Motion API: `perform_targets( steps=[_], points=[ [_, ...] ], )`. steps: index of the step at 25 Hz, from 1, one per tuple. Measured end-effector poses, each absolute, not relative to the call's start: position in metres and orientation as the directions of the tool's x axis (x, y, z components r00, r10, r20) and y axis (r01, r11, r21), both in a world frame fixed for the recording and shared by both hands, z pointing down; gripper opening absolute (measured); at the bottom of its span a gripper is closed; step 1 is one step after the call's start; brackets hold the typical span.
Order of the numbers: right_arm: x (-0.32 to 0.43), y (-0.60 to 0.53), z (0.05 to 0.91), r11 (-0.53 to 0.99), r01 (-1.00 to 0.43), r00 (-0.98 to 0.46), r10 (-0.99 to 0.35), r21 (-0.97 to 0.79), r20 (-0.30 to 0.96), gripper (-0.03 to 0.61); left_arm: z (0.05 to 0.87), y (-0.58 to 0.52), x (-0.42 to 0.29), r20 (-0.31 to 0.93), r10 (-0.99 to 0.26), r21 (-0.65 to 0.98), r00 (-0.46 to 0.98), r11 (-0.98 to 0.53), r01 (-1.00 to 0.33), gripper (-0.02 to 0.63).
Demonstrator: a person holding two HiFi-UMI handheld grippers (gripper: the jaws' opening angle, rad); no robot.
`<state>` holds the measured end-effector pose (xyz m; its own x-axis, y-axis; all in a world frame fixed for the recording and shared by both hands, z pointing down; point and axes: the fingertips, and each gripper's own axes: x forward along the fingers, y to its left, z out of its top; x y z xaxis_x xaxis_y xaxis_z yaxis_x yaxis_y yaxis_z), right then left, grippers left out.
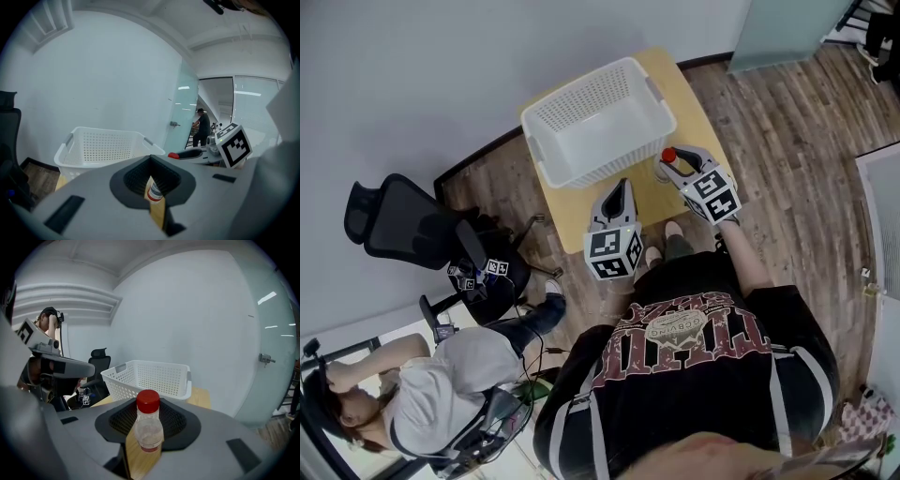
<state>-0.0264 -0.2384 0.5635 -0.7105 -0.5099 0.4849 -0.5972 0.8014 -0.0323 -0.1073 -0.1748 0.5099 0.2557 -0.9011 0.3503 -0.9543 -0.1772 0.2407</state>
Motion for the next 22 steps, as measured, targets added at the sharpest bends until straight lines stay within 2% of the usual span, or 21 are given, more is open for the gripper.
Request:
perform_targets(
  steps=[22],
  points=[
    [-0.019,-0.235,0.59,0.763,-0.646,-0.66,-0.561,0.004,0.5,0.158,0.514,-0.177,-0.111,0.36,-0.899,0.246,0.25,-0.167,-0.955,0.032]
  ],
)
